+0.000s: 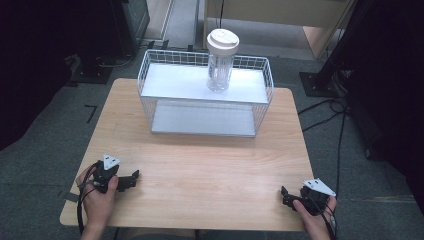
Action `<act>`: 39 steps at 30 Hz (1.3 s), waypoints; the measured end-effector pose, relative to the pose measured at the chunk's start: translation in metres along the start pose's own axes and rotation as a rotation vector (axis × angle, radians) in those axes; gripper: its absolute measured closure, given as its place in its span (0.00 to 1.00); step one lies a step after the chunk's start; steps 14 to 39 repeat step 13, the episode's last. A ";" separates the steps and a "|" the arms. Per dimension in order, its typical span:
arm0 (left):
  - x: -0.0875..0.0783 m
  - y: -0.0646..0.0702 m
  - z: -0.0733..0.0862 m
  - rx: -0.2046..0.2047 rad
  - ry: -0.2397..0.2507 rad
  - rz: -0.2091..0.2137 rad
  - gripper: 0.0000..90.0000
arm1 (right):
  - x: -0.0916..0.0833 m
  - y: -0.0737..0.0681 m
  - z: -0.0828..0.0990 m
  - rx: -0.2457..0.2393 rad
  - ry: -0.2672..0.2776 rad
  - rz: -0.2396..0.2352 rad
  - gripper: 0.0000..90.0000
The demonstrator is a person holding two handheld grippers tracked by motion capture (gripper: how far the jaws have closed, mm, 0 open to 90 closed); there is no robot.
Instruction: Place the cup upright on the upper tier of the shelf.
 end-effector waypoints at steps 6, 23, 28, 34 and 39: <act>0.000 0.000 0.000 0.001 0.000 -0.001 0.03 | 0.005 -0.001 -0.001 0.012 -0.029 -0.032 0.00; 0.000 0.000 0.000 -0.001 0.000 -0.002 0.03 | 0.004 -0.006 -0.001 -0.025 -0.030 -0.088 0.00; 0.000 0.000 0.000 -0.001 0.000 -0.002 0.03 | 0.004 -0.006 -0.001 -0.025 -0.030 -0.088 0.00; 0.000 0.000 0.000 -0.001 0.000 -0.002 0.03 | 0.004 -0.006 -0.001 -0.025 -0.030 -0.088 0.00; 0.000 0.000 0.000 -0.001 0.000 -0.002 0.03 | 0.004 -0.006 -0.001 -0.025 -0.030 -0.088 0.00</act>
Point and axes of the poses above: each handheld gripper's, and its own axes: x roughly forward along the jaws, z roughly out of its underside, y roughly to its right, the point moved 4 cm from there along x, roughly forward along the jaws, and after that the axes turned 9 degrees about y, right-handed, at the moved point
